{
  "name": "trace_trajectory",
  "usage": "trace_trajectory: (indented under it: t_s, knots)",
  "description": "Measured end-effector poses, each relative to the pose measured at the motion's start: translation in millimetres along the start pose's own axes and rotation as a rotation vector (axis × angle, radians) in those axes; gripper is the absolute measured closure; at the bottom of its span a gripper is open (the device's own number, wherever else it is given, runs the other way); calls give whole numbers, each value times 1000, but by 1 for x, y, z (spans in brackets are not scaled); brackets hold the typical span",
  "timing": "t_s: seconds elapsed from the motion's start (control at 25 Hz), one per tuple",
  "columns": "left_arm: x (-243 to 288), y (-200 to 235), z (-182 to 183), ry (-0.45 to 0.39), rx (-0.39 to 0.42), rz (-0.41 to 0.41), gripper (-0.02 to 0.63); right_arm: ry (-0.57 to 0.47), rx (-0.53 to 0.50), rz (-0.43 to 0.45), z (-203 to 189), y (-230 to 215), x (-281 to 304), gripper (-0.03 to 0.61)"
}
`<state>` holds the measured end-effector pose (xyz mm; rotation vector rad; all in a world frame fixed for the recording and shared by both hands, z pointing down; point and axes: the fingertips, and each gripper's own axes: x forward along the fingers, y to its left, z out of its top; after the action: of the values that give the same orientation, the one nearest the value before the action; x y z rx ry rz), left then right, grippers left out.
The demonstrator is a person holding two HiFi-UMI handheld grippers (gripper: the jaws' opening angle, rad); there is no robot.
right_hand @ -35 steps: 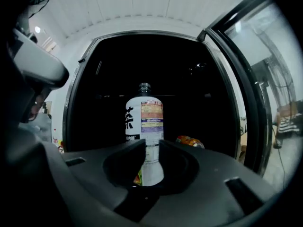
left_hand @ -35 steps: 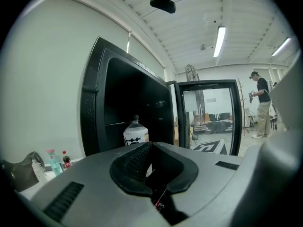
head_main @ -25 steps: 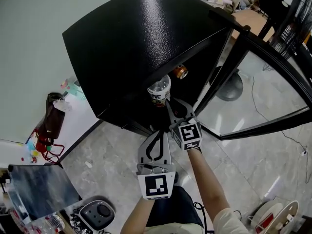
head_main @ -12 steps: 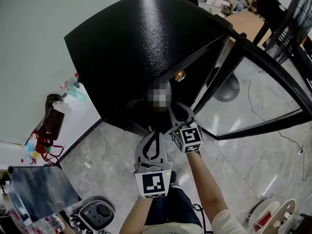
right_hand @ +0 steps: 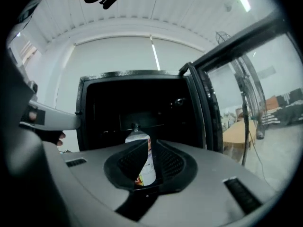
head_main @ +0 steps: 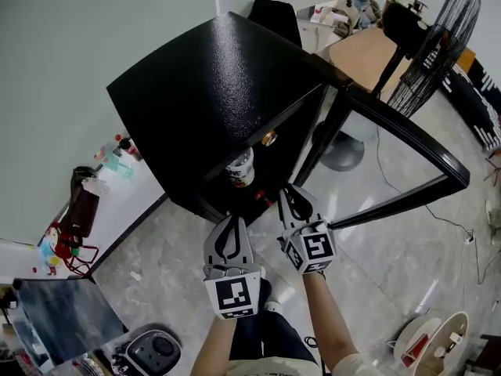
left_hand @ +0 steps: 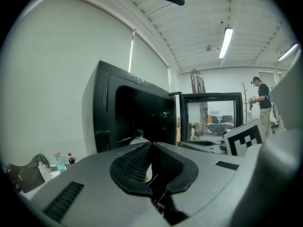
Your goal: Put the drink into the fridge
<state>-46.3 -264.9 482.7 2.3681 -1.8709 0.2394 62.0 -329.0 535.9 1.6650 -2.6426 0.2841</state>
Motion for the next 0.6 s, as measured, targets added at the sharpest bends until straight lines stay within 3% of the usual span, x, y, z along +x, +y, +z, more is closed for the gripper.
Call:
trace_trajectory:
  t_s: [0.24,0.36,0.6]
  knots:
    - [-19,-7,42,-40,14,1,609,-11,-18,-70,63,-4,-52,528]
    - [-29,-9,68,-70,15,4,609,-27,-15,-130,93,-6,-74,581]
    - [-52,-9,113,-130,11,5,609,-73,-27,-159,143,8,-112,581]
